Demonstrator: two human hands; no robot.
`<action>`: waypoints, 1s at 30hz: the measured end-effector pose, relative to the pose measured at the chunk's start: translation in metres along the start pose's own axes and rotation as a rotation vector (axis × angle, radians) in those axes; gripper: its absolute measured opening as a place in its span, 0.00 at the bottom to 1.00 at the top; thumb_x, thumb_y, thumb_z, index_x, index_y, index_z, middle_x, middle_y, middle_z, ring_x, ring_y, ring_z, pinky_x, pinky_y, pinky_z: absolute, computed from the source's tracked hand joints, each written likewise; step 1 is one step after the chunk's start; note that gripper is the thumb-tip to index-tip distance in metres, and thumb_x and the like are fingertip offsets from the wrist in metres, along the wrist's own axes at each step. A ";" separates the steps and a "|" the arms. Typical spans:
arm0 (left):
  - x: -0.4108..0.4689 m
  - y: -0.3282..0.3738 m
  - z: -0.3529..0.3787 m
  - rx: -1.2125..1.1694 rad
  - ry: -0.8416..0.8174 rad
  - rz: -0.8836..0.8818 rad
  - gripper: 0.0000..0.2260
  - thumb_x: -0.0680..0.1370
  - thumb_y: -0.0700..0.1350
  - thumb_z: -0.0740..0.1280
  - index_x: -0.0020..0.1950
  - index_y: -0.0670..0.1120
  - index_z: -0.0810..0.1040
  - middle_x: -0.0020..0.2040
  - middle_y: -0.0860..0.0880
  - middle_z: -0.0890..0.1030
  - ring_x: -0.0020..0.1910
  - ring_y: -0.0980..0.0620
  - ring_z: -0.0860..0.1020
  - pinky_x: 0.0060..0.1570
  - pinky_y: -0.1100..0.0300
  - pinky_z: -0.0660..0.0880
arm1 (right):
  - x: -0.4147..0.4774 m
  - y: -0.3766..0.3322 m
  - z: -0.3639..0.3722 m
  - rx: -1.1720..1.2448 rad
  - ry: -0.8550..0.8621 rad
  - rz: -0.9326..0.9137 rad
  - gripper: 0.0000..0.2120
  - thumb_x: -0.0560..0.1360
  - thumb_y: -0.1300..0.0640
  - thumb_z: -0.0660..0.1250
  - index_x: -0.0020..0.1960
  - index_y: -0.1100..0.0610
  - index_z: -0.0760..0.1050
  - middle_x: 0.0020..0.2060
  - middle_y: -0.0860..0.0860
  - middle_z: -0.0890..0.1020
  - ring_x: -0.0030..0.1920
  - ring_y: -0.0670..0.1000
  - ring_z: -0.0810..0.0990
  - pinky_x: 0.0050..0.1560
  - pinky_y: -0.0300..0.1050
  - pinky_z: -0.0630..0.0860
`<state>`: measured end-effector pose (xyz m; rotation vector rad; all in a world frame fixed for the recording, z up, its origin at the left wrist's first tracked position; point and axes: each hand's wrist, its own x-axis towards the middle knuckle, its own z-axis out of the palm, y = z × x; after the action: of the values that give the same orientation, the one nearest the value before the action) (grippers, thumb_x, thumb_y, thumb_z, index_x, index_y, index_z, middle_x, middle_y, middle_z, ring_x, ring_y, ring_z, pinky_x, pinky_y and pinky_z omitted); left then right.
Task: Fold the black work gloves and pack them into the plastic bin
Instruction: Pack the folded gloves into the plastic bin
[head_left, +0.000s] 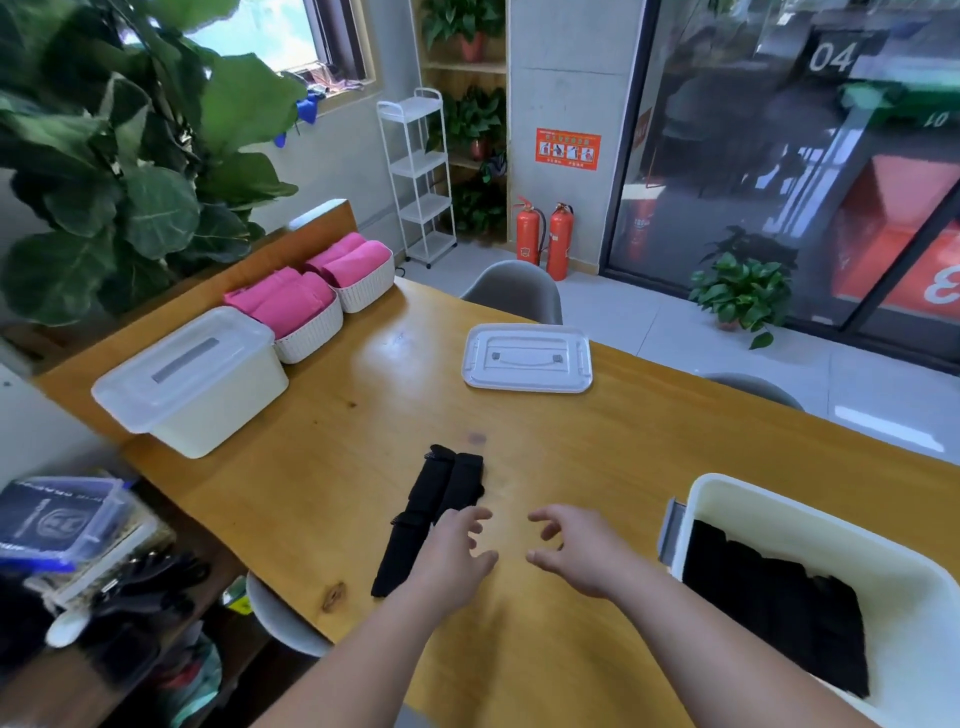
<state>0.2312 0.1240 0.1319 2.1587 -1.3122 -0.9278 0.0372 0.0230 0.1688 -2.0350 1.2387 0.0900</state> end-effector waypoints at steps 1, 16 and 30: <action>0.000 -0.007 -0.003 0.008 0.009 -0.013 0.24 0.82 0.51 0.74 0.76 0.59 0.71 0.64 0.59 0.74 0.59 0.61 0.77 0.58 0.62 0.76 | 0.005 -0.003 0.008 -0.005 -0.026 0.005 0.29 0.78 0.41 0.74 0.76 0.42 0.71 0.61 0.42 0.80 0.56 0.47 0.81 0.60 0.47 0.79; 0.026 -0.043 -0.047 0.008 -0.023 -0.031 0.28 0.85 0.48 0.68 0.84 0.58 0.63 0.78 0.54 0.72 0.76 0.52 0.72 0.73 0.53 0.72 | 0.065 -0.056 0.055 -0.062 -0.161 -0.011 0.31 0.85 0.49 0.65 0.85 0.48 0.59 0.83 0.51 0.63 0.80 0.54 0.66 0.76 0.49 0.67; 0.072 -0.038 -0.038 0.089 -0.192 -0.007 0.28 0.84 0.44 0.64 0.85 0.53 0.62 0.77 0.49 0.72 0.75 0.49 0.72 0.71 0.55 0.70 | 0.100 -0.048 0.061 -0.027 -0.188 0.009 0.33 0.85 0.47 0.64 0.86 0.50 0.56 0.84 0.50 0.59 0.81 0.53 0.64 0.80 0.48 0.63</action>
<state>0.3047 0.0782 0.1092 2.1857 -1.4620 -1.1226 0.1471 -0.0008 0.1098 -1.9935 1.1346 0.2975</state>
